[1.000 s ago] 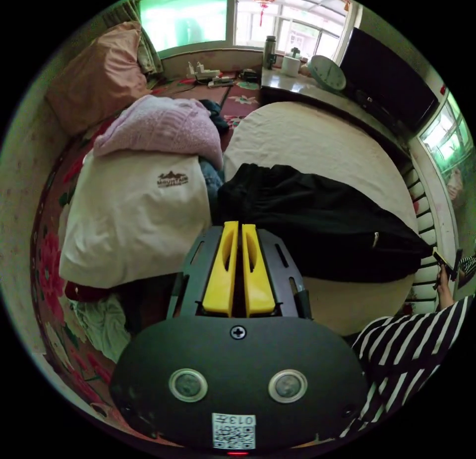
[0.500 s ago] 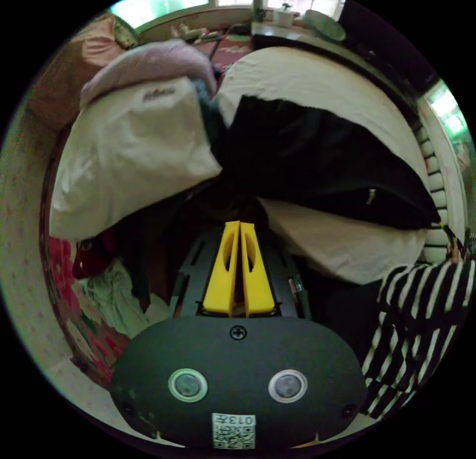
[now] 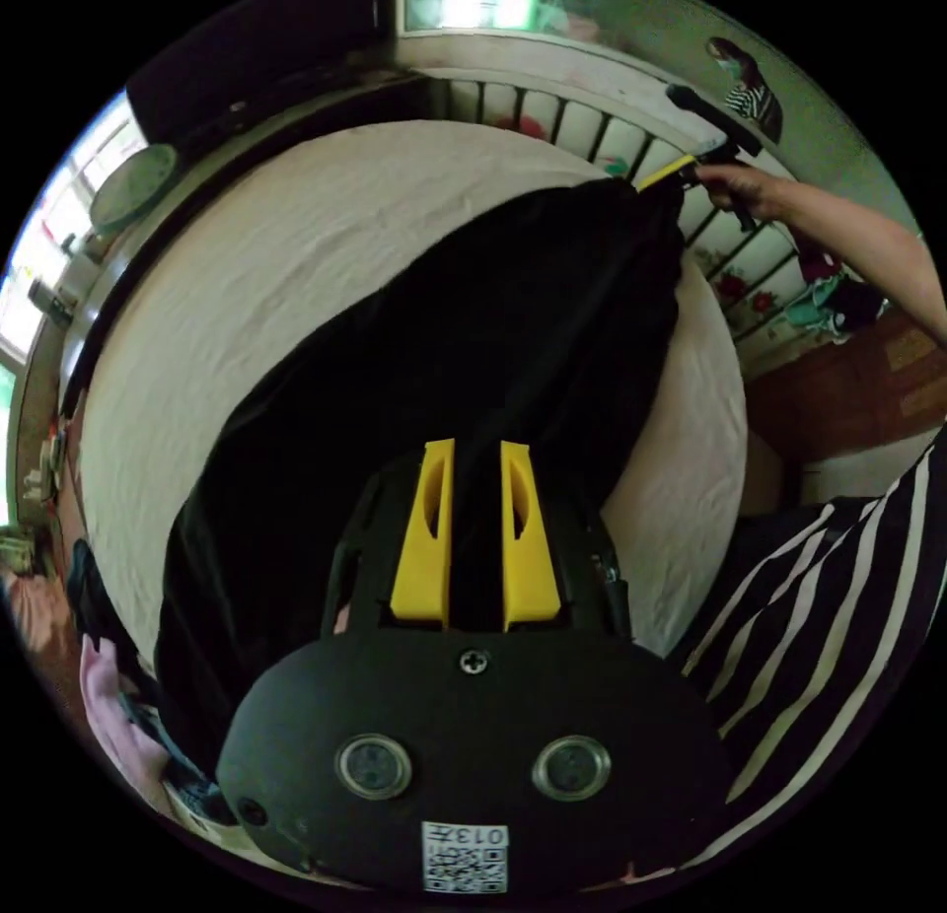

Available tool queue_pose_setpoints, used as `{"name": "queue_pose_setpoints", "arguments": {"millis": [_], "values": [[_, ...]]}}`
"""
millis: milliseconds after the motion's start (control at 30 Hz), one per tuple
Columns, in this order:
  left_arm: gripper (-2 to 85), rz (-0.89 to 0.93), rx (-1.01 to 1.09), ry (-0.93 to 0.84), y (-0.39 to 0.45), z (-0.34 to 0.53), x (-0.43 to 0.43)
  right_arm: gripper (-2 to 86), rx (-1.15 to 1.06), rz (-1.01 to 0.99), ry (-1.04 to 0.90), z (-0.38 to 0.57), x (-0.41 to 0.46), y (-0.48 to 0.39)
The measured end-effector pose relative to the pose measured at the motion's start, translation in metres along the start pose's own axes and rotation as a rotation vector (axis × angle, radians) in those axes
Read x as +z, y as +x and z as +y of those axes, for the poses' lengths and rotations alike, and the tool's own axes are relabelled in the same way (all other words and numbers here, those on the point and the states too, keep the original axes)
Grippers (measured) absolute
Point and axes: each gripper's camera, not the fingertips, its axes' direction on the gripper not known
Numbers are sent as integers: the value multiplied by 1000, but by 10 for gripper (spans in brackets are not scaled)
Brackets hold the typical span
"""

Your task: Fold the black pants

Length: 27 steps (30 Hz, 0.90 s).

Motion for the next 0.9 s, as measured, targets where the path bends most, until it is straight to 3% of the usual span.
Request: {"name": "queue_pose_setpoints", "arguments": {"millis": [200,400,533,667,900], "values": [[12,-9,68,-63,26,-26,18,47,-61,61,-18,-6,1,-14],[4,-20,57,-62,49,-35,26,48,80,137,155,-12,-30,-2],[18,-24,-2,10,55,-39,10,131,309,91,160,0,-25,20],[43,-46,-48,48,58,-20,-13,131,416,10,239,38,-42,16],[45,-121,-152,-101,51,26,2,99,472,-156,95,46,11,-38]]}}
